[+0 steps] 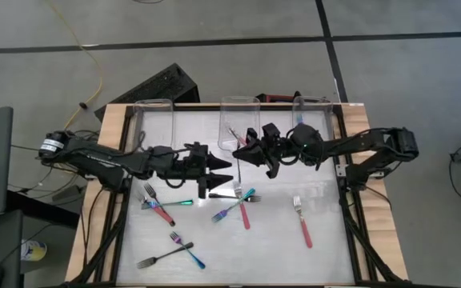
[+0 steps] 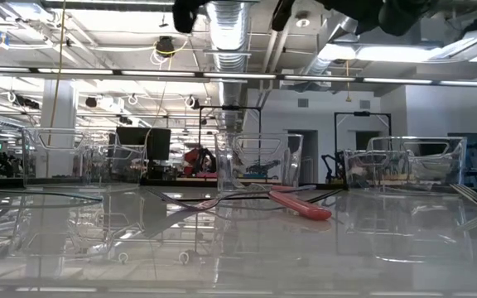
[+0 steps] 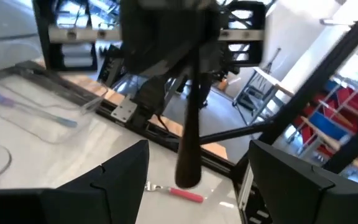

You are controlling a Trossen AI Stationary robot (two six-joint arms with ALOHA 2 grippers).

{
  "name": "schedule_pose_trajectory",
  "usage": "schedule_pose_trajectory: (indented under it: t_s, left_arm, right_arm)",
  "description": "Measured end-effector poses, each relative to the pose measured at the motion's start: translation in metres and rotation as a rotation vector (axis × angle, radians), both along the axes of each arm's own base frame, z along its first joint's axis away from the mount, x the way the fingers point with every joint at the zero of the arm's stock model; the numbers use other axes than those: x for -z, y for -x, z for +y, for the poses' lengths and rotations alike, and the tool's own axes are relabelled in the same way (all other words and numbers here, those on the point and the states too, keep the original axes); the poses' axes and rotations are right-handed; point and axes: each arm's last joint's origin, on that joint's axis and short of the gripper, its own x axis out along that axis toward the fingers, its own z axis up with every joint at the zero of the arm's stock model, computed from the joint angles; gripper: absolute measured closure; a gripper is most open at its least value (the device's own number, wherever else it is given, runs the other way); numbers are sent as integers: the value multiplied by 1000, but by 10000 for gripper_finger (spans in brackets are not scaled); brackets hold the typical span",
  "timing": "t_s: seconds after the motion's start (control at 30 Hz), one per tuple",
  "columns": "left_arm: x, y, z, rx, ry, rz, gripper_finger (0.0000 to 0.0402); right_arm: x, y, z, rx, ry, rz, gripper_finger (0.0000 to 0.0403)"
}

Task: Sort silverware by color (type)
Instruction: Put the top right black fork into the left transparent bin

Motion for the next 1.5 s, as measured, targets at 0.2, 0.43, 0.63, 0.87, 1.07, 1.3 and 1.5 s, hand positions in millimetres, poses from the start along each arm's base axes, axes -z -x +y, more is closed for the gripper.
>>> schedule_pose_trajectory:
  t_s: [0.2, 0.43, 0.63, 0.87, 1.07, 1.3, 1.5]
  left_arm:
    - [10, -19, 0, 34, 24, -105, 142]
    - [11, -22, 4, -22, 28, -128, 142]
    - [11, -22, 5, -69, 30, -124, 182]
    - [11, -22, 5, -91, -4, -116, 328]
    - [12, -22, 5, -93, -22, -112, 392]
    - [10, -21, 6, -97, -19, -112, 397]
    - [-2, 1, 19, -164, -27, -11, 399]
  right_arm:
    - [3, -2, -1, 37, 36, 34, 367]
    - [6, -3, -1, 59, 27, 77, 367]
    - [8, -4, -2, 67, 26, 93, 367]
    - [8, -4, -1, 66, 25, 97, 367]
    - [9, -4, -1, 55, 1, 108, 348]
    - [12, -4, -5, 63, 0, 148, 287]
    - [4, 11, -19, 52, 9, 233, 200]
